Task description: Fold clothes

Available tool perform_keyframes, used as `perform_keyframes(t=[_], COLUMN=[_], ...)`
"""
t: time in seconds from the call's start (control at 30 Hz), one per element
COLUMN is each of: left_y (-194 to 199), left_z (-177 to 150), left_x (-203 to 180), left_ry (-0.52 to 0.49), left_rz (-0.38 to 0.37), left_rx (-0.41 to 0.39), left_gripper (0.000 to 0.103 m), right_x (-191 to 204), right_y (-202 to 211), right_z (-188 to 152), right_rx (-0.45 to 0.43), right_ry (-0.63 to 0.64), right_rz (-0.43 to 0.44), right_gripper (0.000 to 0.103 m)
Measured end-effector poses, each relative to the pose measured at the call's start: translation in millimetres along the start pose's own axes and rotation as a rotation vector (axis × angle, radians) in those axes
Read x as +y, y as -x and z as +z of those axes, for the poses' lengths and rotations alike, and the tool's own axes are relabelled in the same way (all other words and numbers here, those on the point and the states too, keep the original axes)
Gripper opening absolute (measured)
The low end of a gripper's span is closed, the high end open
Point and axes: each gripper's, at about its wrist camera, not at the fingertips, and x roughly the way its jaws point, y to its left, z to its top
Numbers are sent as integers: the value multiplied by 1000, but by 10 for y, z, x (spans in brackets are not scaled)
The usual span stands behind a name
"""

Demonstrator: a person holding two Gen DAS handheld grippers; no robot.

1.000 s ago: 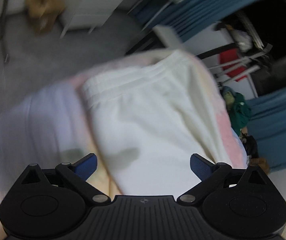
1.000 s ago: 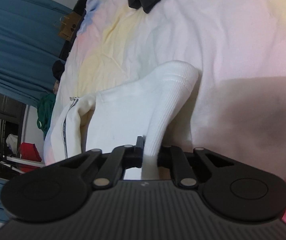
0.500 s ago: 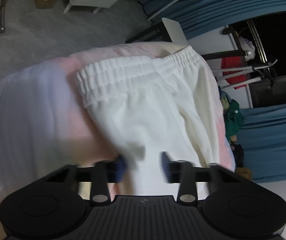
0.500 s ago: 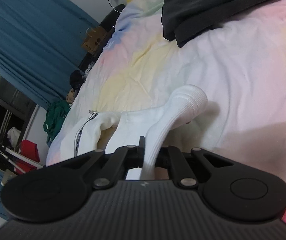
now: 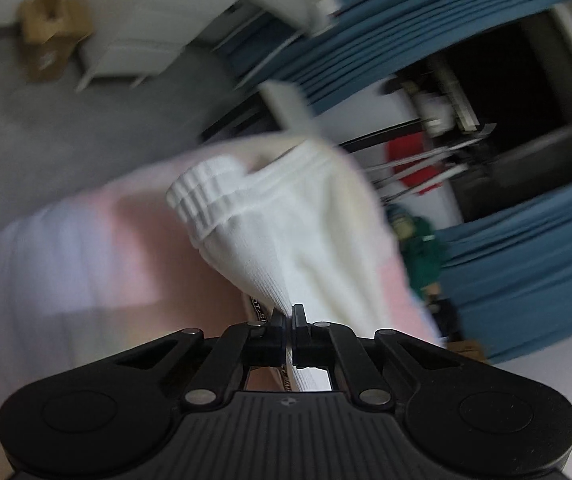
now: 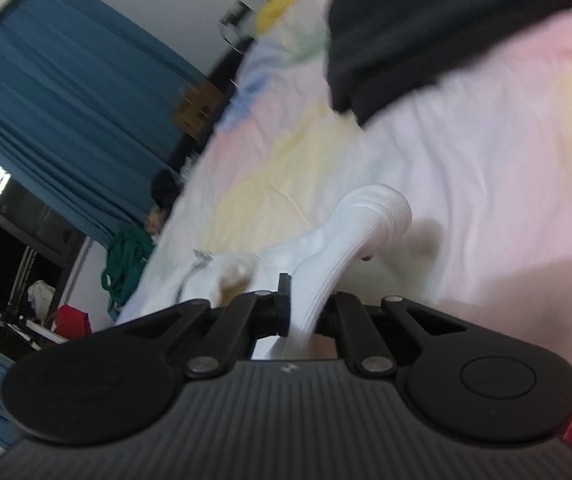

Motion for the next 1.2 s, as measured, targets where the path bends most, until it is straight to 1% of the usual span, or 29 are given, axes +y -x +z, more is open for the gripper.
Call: perform_keyframes(t=[0.1,0.2,0.27,0.37,0.47,0.53,0.6,0.67,0.77,0.83,0.9,0.93,0.97,1.0,1.03,1.07,1.1,1.13,1.17,1.2], left_y=[18,36,47,-450,-953,-1395,-1874,-2370,-3088,-3419,-3627,-3650,-3669,-3649,-3591,-3531,-3472,-3381,-3270,-3155], left_z=[115,230,307,526,747,915,1069,1153,1171,1134,1099,1084,1069,1058,1037,1016,995,950,896,830], left_x=[-210,-420,-560,-892,-1225,-1372,-1501,-1563,-1581,-1542,-1567,-1586,-1605,-1625,-1638,-1651,-1665,-1668,-1653,-1651], left_ry=[-24,-49,-65,-52,-38,-36,-40,-59,-81,-126,-179,-197,-215,-227,-232,-236,-240,-245,-251,-256], left_rz=[-46,-92,-123,-102,-81,-43,2,64,168,225,271,267,262,242,222,203,183,168,157,143], left_rx=[-36,-72,-96,-127,-157,-157,-152,-154,-171,-172,-169,-169,-169,-162,-149,-135,-121,-117,-115,-114], left_gripper=[2,2,2,2,2,2,2,2,3,3,5,6,8,16,25,29,37,45,48,56], right_x=[273,709,1072,1586,2021,2309,2508,2618,2619,2578,2526,2478,2428,2378,2329,2278,2228,2177,2124,2070], right_y=[-44,-240,-436,-907,-1547,-1978,-2426,-2795,-3238,-3444,-3604,-3623,-3620,-3616,-3611,-3523,-3424,-3326,-3174,-3015], right_z=[116,271,349,415,328,267,156,-22,-331,-472,-573,-584,-549,-508,-467,-420,-374,-327,-307,-290], right_rx=[-24,-47,-76,-97,-88,-82,-73,-103,-127,-110,-86,-76,-42,-5,31,48,62,75,67,55], right_ry=[45,114,183,253,337,393,449,525,610,637,654,641,601,558,515,474,433,391,366,342], right_rz=[27,52,60,50,11,-15,-51,-79,-81,-106,-128,-124,-106,-87,-68,-40,-11,18,38,57], right_gripper=[5,5,5,5,5,5,5,5,5,6,7,9,10,12,16,18,27,39,46,57])
